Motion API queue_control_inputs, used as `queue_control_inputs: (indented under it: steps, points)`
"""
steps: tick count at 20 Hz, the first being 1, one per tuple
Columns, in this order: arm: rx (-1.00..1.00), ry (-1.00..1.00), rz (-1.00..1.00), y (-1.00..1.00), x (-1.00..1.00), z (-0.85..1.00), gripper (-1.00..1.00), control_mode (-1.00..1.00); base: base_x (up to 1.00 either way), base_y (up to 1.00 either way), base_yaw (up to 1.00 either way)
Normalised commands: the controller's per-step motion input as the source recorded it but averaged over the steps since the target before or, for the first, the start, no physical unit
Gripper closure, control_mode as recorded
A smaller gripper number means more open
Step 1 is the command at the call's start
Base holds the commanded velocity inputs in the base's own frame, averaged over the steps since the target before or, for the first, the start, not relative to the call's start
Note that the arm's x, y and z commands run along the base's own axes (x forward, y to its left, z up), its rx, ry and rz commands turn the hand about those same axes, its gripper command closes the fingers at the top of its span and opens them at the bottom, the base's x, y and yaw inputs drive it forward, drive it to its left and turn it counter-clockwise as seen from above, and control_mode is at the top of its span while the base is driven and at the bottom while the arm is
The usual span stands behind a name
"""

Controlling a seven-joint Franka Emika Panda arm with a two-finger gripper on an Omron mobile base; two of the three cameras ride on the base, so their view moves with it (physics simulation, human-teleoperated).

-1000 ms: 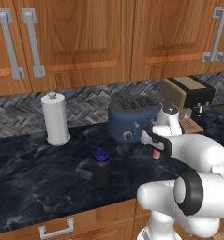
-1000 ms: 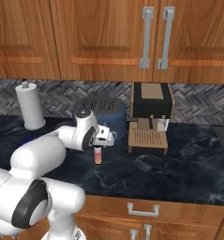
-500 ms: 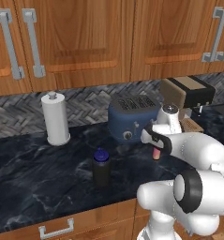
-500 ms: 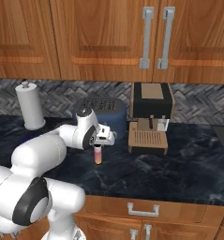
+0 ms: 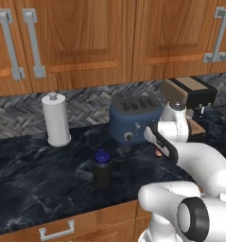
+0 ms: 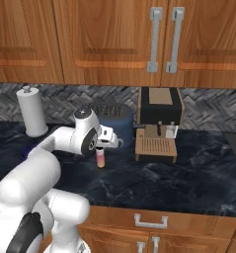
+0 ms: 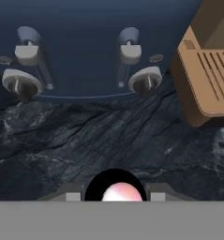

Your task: Move the drinks to the dining counter.

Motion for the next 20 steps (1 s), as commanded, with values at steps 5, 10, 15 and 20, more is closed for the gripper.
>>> queue_control_inputs:
  steps: [5,10,15,20]
  points:
    - [0.0,-0.13,0.0,0.13,-0.64,0.69,1.0,-1.0,0.0,0.0,0.0]
    - [0.0,-0.08,0.01,0.14,-0.64,0.44,1.0,-1.0,0.0,0.0,0.0]
    - [0.0,-0.05,0.01,0.15,-0.55,0.5,1.0,-1.0,0.0,0.0,0.0]
    - [0.0,-0.11,0.01,0.11,-0.35,0.55,1.0,-1.0,0.0,0.0,0.0]
